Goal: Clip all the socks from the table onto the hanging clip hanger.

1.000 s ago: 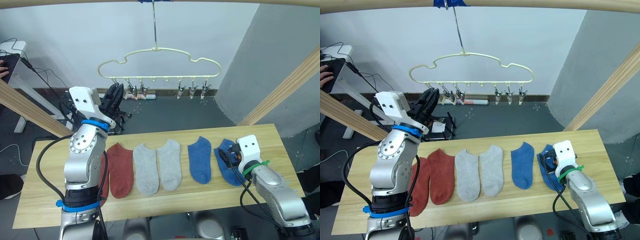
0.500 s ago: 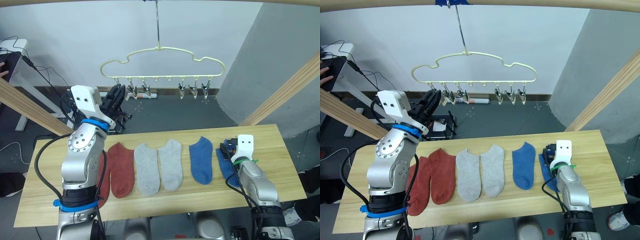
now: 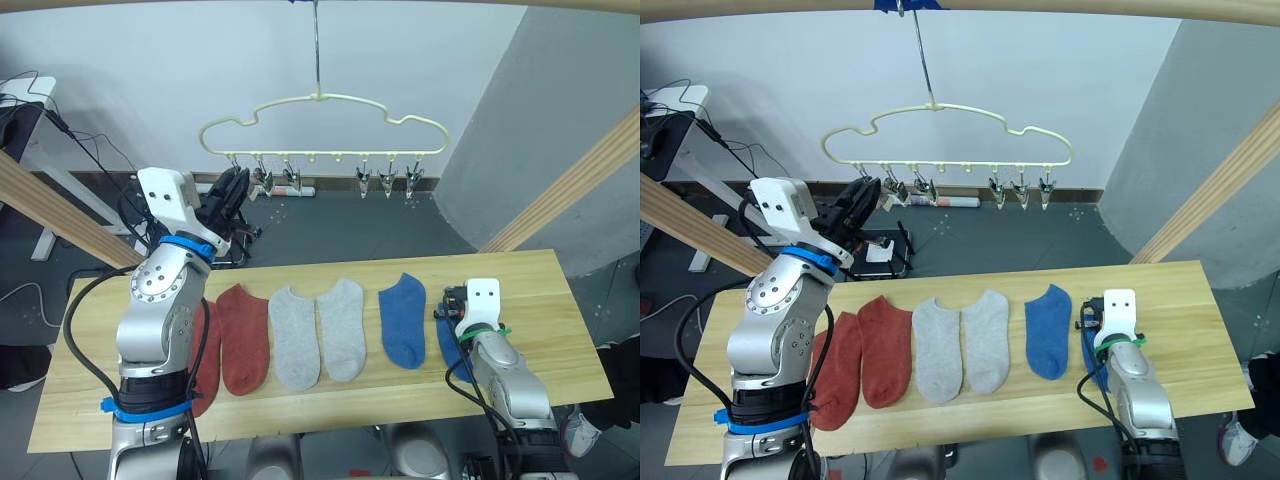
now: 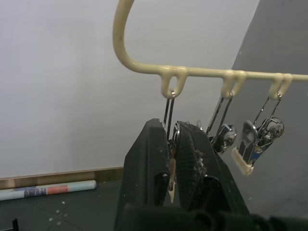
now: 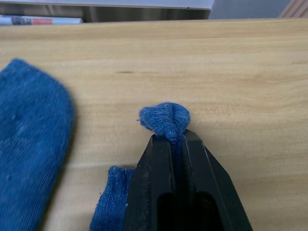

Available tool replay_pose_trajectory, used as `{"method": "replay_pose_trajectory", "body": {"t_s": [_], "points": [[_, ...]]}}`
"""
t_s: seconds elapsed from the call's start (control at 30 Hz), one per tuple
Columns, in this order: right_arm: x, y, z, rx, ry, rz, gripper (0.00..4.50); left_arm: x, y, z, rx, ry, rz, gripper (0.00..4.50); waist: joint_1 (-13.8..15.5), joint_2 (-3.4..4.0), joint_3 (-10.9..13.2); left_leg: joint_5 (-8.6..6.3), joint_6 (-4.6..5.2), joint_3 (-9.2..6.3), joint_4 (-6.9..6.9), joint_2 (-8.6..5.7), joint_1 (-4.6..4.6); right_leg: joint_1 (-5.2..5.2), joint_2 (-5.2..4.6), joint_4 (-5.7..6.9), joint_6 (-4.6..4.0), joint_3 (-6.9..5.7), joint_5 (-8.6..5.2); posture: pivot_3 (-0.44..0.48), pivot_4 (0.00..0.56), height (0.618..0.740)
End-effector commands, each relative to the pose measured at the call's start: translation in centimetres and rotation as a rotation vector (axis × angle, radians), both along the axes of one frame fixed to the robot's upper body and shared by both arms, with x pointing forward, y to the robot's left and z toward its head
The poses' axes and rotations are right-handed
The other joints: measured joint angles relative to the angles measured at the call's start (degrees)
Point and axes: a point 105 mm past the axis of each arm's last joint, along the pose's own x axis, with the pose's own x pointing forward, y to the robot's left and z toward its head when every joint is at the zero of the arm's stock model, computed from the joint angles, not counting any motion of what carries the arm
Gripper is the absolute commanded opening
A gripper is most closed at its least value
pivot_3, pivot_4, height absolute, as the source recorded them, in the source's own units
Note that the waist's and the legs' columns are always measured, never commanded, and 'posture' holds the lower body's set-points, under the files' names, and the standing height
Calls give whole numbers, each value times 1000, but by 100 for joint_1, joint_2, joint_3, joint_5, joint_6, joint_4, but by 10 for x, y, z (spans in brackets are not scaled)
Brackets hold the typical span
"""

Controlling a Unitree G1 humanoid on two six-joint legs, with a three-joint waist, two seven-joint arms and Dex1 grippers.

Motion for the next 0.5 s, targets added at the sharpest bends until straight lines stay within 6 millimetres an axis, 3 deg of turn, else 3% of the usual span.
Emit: {"method": "replay_pose_trajectory", "body": {"t_s": [0.03, 0.17, 0.3, 0.4, 0.5], "points": [[-3, 12, 11, -17, -34, 86, 0, -8, -1, 17, -19, -48, -38, 144, -3, 0, 0, 0, 0, 1, 0, 0, 0, 0, 0, 0, 0, 1, 0, -188, 339, 740], [-4, 56, 55, -55, -159, 342, 0, -15, -6, 23, -55, -16, -116, 144, -46, 3, 2, 0, 0, 4, 1, 0, -6, -12, 1, 4, 0, 3, 0, -188, 341, 740], [-13, 115, 100, -22, -254, 608, 0, -25, -7, 29, -104, 40, -179, 144, -58, 4, 4, 1, -2, -1, 2, 0, -13, -21, 10, 9, 2, -1, -1, -184, 344, 740], [-15, 151, 120, 22, -291, 713, 0, -30, -7, 33, -159, 94, -222, 144, -30, 3, 4, 1, -3, -17, 2, 2, -21, -24, 11, 8, 0, -13, 0, -175, 344, 740], [-14, 174, 132, 44, -319, 762, 0, -34, -10, 33, -196, 136, -259, 144, 13, 3, 4, 1, -3, -24, 5, 8, -44, -40, -3, 7, -1, -18, 0, -172, 344, 740]]}}
